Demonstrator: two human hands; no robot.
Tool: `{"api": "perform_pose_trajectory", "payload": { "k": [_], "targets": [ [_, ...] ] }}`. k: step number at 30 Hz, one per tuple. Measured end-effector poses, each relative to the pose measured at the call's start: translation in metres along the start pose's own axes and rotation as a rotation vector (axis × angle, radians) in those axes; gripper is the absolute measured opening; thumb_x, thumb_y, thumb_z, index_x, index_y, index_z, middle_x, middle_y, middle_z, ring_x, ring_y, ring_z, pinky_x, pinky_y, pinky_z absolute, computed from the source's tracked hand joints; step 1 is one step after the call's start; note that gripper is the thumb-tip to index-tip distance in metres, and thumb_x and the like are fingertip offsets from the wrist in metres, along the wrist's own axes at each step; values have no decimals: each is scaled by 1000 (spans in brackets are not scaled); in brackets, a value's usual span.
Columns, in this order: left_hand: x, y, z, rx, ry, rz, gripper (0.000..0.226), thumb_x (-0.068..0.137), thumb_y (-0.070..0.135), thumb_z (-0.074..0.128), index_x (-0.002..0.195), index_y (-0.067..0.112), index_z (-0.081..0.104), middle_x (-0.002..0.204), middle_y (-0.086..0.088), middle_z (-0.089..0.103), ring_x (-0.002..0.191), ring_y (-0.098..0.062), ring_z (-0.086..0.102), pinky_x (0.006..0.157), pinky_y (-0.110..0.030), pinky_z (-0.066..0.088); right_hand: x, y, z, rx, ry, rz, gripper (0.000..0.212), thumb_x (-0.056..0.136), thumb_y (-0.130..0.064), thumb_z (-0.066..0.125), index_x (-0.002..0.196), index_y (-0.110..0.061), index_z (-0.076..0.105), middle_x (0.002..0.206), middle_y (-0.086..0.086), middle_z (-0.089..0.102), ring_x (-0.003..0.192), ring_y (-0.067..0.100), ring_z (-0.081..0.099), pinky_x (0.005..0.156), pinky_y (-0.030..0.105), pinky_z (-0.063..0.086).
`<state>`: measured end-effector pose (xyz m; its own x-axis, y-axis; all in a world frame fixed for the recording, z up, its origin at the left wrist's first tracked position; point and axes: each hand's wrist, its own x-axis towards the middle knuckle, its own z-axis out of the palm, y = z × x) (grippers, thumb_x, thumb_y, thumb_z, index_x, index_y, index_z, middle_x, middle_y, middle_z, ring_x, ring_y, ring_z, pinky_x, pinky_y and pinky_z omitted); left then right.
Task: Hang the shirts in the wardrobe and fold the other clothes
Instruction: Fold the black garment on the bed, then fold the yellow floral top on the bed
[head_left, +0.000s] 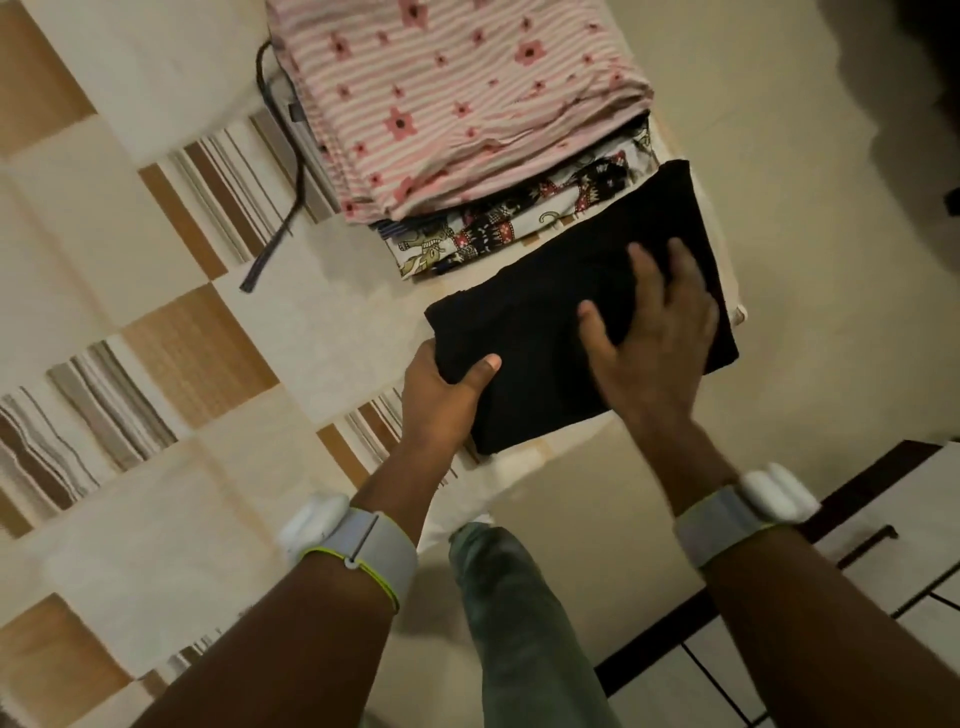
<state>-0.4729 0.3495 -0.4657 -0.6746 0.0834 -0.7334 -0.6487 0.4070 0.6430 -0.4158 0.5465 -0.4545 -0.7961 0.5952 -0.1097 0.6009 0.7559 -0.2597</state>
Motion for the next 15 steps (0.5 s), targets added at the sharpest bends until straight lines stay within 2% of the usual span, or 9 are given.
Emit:
{"api": "perform_pose_trajectory", "payload": {
  "k": [3, 5, 7, 9, 11, 13, 14, 15],
  "targets": [
    [-6, -15, -15, 0, 42, 22, 29, 89, 23, 80, 112, 25, 62, 100, 4, 73, 95, -17, 72, 90, -48, 61, -32, -15, 35, -103, -225, -65, 89, 97, -74, 40, 165, -31, 3, 173, 5, -3, 160, 28, -5, 125, 51, 1],
    [-16, -38, -47, 11, 97, 65, 25, 91, 15, 69, 108, 31, 62, 93, 6, 73, 88, -17, 73, 84, -49, 62, -43, -24, 43, -113, -260, -48, 91, 97, -75, 37, 165, -31, -4, 173, 4, -9, 159, 26, -10, 125, 49, -5],
    [-31, -60, -79, 78, 84, 80, 30, 91, 11, 59, 114, 29, 63, 99, 9, 72, 90, -12, 71, 87, -43, 61, -40, -32, 38, -124, -304, 34, 90, 99, -71, 39, 165, -29, -6, 173, 4, -11, 159, 27, -10, 126, 52, -2],
    [-57, -85, -125, 156, 55, 56, 26, 95, 13, 61, 118, 25, 65, 107, 10, 70, 91, -5, 66, 89, -31, 56, -46, -50, 22, -150, -436, 106, 92, 99, -63, 49, 165, -26, -4, 173, 7, -9, 159, 32, -5, 125, 57, 9],
    [-104, -93, -203, 215, 59, -8, 23, 97, 24, 63, 119, 28, 66, 112, 13, 69, 95, -5, 61, 85, -22, 47, -66, -104, -7, -96, -583, 103, 87, 98, -51, 60, 165, -23, 12, 172, 12, 6, 157, 36, 12, 122, 57, 23],
    [-144, -104, -259, 229, 74, -21, 16, 98, 25, 63, 112, 32, 66, 106, 17, 67, 93, -4, 62, 79, -20, 45, -91, -155, -34, 10, -753, 35, 57, 101, -41, 61, 152, -19, 48, 159, 12, 43, 144, 32, 44, 117, 48, 39],
    [-163, -111, -284, 199, 97, -11, 14, 98, 23, 64, 107, 34, 66, 103, 17, 67, 90, -3, 64, 77, -21, 47, -112, -180, -48, 50, -835, -12, 44, 102, -39, 60, 140, -18, 61, 148, 8, 56, 135, 28, 54, 113, 45, 44],
    [-184, -113, -315, 173, 133, -11, 16, 98, 21, 66, 102, 37, 65, 101, 15, 69, 87, -3, 67, 76, -24, 51, -136, -213, -62, 100, -878, -62, 37, 103, -37, 59, 133, -18, 66, 141, 3, 62, 129, 24, 58, 109, 41, 47]
  ]
}}
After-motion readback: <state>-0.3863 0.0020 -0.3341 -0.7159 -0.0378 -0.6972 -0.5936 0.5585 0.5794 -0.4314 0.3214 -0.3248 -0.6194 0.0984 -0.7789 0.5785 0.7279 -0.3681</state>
